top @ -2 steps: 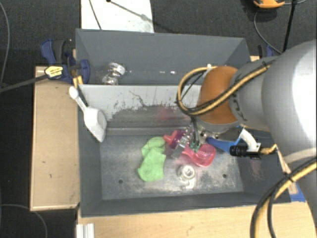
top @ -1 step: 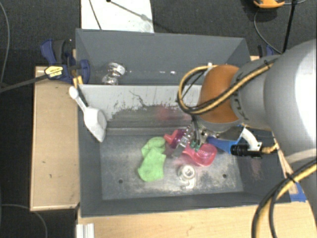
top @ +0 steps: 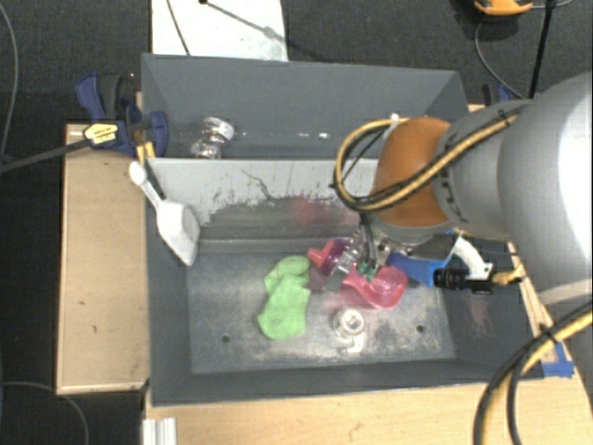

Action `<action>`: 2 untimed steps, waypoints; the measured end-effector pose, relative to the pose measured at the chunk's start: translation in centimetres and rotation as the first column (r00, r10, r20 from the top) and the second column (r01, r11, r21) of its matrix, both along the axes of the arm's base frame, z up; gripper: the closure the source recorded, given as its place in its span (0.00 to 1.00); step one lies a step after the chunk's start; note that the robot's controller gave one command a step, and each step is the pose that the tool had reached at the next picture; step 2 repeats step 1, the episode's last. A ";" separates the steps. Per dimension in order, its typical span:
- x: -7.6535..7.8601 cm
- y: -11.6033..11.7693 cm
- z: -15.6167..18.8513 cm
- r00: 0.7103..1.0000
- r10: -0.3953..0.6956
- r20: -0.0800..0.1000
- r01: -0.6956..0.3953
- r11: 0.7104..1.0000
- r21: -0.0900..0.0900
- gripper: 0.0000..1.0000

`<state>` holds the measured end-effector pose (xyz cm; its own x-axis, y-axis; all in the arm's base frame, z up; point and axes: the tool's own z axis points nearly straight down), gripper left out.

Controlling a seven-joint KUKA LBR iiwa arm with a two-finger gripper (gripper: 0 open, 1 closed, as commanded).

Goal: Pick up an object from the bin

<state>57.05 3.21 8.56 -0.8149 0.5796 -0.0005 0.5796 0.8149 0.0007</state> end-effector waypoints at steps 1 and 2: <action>0.0 0.0 0.6 1.000 0.001 0.002 -0.001 1.000 0.000 1.00; 0.0 0.0 0.6 1.000 0.001 0.002 -0.001 1.000 0.000 1.00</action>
Offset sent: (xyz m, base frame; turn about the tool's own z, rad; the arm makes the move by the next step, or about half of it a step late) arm 0.0000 0.0000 0.0168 0.0000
